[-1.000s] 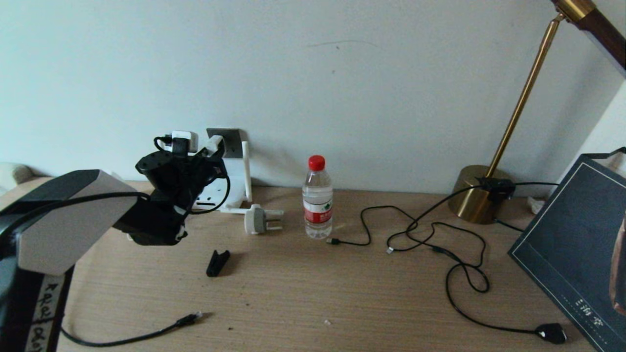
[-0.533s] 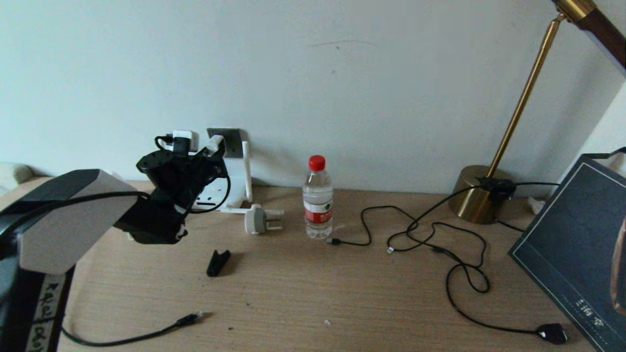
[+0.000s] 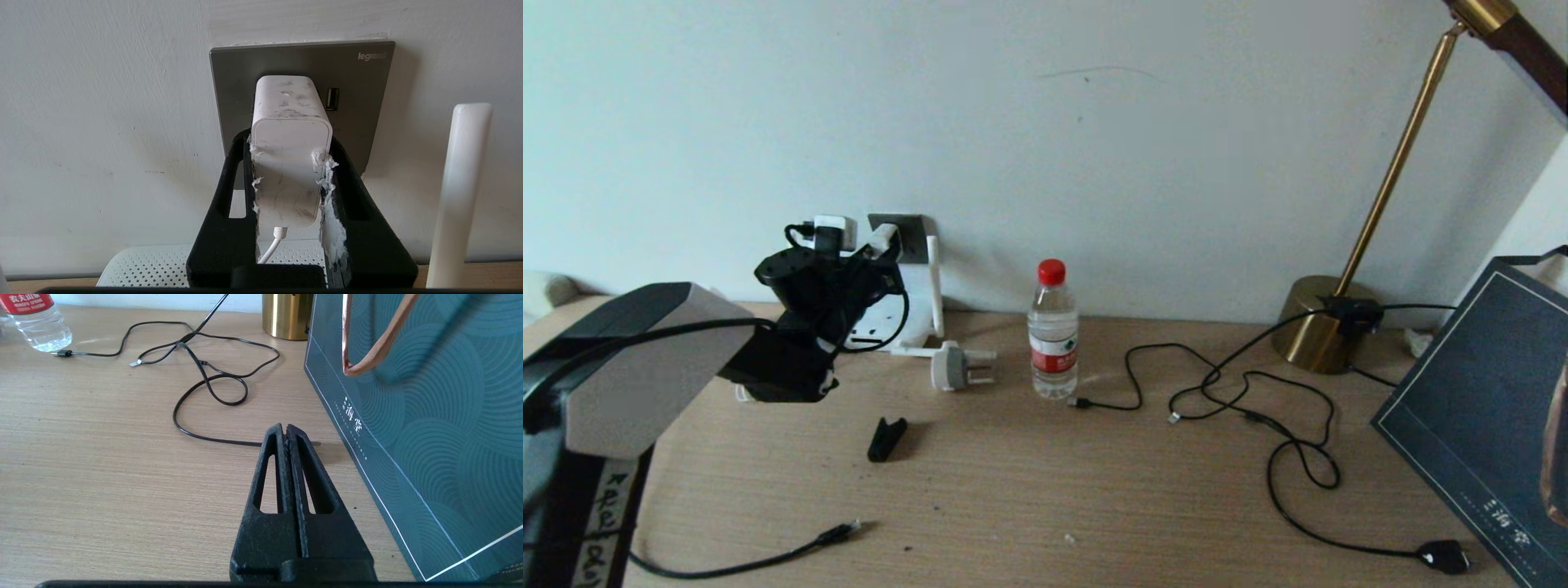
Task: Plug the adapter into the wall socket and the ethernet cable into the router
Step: Plug plug into socket
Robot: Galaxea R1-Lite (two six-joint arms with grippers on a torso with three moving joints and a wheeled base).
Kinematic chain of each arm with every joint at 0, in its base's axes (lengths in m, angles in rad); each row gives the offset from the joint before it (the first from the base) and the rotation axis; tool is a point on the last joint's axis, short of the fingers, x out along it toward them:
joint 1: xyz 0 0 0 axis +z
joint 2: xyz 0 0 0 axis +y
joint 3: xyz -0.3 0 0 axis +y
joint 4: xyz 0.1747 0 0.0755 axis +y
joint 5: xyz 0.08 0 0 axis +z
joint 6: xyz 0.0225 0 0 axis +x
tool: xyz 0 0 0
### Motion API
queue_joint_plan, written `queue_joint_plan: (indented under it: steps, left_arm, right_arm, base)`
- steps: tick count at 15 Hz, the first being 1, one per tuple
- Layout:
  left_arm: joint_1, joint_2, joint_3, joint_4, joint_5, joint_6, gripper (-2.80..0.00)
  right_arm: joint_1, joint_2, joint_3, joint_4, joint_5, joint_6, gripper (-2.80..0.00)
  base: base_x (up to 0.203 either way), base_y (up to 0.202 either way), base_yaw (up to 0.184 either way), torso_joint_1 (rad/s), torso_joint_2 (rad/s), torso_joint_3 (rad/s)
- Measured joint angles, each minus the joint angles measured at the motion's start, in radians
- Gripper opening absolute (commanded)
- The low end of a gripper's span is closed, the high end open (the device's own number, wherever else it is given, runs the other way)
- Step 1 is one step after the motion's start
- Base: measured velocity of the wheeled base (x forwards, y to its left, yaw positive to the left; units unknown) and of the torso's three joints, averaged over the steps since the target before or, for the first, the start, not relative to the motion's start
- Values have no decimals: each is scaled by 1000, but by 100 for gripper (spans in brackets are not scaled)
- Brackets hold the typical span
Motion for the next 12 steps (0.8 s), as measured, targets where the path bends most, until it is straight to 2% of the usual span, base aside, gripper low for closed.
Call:
queue_joint_plan:
  steps: [12]
  left_arm:
    - [-1, 25, -36, 22, 11, -6, -280]
  right_arm:
    - [0, 0, 0, 0, 0, 0, -280]
  base:
    - [0, 0, 0, 0, 0, 0]
